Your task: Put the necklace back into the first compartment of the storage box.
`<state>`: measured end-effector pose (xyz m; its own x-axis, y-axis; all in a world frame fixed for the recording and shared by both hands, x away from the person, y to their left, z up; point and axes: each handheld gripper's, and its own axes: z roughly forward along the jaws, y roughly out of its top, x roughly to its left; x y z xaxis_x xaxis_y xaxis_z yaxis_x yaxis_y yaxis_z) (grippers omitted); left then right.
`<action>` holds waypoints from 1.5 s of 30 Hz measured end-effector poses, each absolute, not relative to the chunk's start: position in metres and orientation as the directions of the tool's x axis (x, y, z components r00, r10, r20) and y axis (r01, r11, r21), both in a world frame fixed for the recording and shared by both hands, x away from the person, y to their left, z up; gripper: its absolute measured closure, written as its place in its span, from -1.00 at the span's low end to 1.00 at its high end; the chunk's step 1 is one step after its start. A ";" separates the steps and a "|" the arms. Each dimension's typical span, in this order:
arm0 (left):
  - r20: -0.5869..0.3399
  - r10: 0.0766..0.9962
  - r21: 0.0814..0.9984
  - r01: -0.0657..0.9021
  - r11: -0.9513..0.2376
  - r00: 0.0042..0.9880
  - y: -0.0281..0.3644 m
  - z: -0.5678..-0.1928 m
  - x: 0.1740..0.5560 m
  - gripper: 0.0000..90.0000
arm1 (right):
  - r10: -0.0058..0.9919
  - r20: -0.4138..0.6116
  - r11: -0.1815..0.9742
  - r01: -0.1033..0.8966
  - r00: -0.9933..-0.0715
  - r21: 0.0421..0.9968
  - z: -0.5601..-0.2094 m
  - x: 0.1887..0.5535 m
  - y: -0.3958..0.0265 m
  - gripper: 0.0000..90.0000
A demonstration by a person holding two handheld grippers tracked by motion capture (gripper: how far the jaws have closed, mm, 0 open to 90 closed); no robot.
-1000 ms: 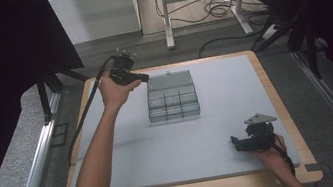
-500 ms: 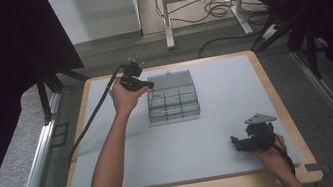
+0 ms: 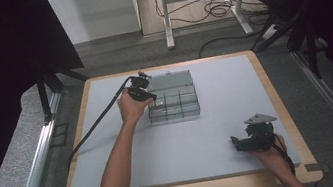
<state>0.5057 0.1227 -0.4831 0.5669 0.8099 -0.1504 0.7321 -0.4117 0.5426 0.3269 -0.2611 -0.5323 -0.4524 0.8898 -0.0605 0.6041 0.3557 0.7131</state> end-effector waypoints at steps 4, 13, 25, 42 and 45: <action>-0.147 0.808 0.531 0.735 -0.422 0.570 0.118 -0.490 0.506 0.98 | 0.890 -0.061 0.356 0.603 -0.453 0.714 -0.532 0.327 -0.261 -0.90; -0.135 0.809 0.554 0.720 -0.417 0.572 0.119 -0.490 0.503 0.83 | 0.890 -0.060 0.356 0.603 -0.453 0.714 -0.532 0.327 -0.261 -0.90; -0.194 0.777 0.701 0.638 -0.317 0.598 0.167 -0.464 0.454 0.07 | 0.889 -0.061 0.357 0.603 -0.453 0.713 -0.532 0.327 -0.261 -0.90; -0.185 0.765 0.717 0.617 -0.324 0.617 0.235 -0.500 0.320 -0.35 | 0.892 -0.059 0.353 0.607 -0.449 0.712 -0.532 0.326 -0.261 -0.90; -0.148 0.781 0.704 0.620 -0.347 0.606 0.236 -0.503 0.314 -0.50 | 0.892 -0.058 0.352 0.607 -0.449 0.713 -0.532 0.327 -0.261 -0.90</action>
<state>0.3144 0.2358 -0.5032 0.6063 0.7813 -0.1484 0.6197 -0.3472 0.7039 0.3266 -0.2610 -0.5322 -0.4487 0.8918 -0.0580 0.6069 0.3517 0.7127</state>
